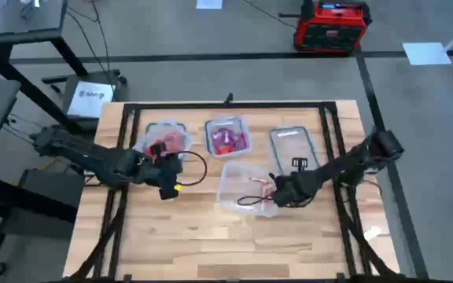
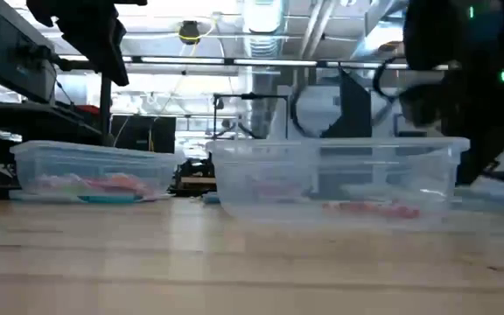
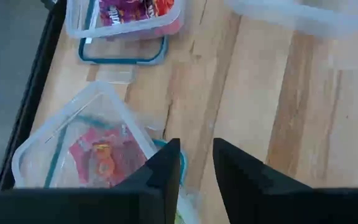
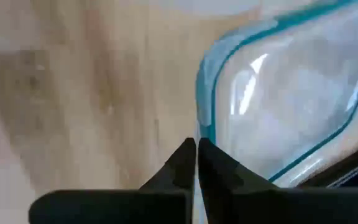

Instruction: Sort candy

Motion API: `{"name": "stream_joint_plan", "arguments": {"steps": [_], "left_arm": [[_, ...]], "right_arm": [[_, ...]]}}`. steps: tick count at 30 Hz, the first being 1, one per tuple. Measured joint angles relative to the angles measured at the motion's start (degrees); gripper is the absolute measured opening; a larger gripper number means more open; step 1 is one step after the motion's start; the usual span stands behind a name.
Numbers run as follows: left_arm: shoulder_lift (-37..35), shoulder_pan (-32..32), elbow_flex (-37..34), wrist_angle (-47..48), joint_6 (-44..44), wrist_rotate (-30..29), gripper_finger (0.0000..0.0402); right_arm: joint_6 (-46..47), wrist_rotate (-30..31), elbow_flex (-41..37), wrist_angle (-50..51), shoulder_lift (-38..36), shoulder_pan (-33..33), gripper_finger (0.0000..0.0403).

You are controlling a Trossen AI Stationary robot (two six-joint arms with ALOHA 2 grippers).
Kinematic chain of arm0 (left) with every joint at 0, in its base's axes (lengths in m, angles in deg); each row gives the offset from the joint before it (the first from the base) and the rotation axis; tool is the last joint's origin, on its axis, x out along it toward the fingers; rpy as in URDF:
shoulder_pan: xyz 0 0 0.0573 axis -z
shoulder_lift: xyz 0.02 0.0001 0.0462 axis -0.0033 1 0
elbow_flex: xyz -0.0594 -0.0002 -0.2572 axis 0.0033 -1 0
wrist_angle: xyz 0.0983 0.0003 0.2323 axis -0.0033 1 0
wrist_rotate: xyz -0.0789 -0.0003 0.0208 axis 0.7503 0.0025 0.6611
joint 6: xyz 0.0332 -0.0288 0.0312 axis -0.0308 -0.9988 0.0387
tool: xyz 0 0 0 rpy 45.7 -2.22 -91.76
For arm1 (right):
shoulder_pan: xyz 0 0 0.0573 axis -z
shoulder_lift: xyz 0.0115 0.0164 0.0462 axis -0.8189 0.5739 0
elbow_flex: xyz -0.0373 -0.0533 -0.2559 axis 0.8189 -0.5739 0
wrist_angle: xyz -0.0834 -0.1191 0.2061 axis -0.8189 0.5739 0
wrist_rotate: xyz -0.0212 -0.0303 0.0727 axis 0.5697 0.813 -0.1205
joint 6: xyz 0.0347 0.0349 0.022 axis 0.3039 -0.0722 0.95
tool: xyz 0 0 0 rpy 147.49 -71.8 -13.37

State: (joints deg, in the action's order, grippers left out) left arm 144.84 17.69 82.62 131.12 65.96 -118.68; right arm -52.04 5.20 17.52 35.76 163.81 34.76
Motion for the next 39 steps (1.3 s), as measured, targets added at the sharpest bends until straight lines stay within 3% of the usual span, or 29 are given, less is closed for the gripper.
{"name": "stream_joint_plan", "arguments": {"steps": [8,15,20,28,33,39], "left_arm": [[0.00,0.00,0.00,-1.50,-0.48,0.00,0.0082],[2.12,-0.02,0.00,-15.63,4.12,-0.04,0.0082],[7.73,-2.05,0.02,-29.85,14.58,-0.04,0.0082],[21.90,-7.36,2.12,-55.93,38.33,0.38,0.0082],[30.31,-10.78,8.69,-59.76,47.36,6.19,0.0082],[37.09,-13.36,15.97,-57.89,50.58,10.50,0.0084]], "right_arm": [[3.95,-0.11,6.29,1.67,-8.49,-1.51,0.0001],[4.60,0.18,10.19,0.39,-12.25,-2.84,0.0000],[4.43,0.34,12.26,-0.75,-13.57,-4.14,0.0000],[3.58,0.98,12.68,-1.11,-13.84,-5.76,0.0000],[2.93,0.96,12.68,-1.82,-13.84,-6.04,0.0000],[1.99,0.98,12.70,-2.02,-13.86,-6.04,0.0000]]}}
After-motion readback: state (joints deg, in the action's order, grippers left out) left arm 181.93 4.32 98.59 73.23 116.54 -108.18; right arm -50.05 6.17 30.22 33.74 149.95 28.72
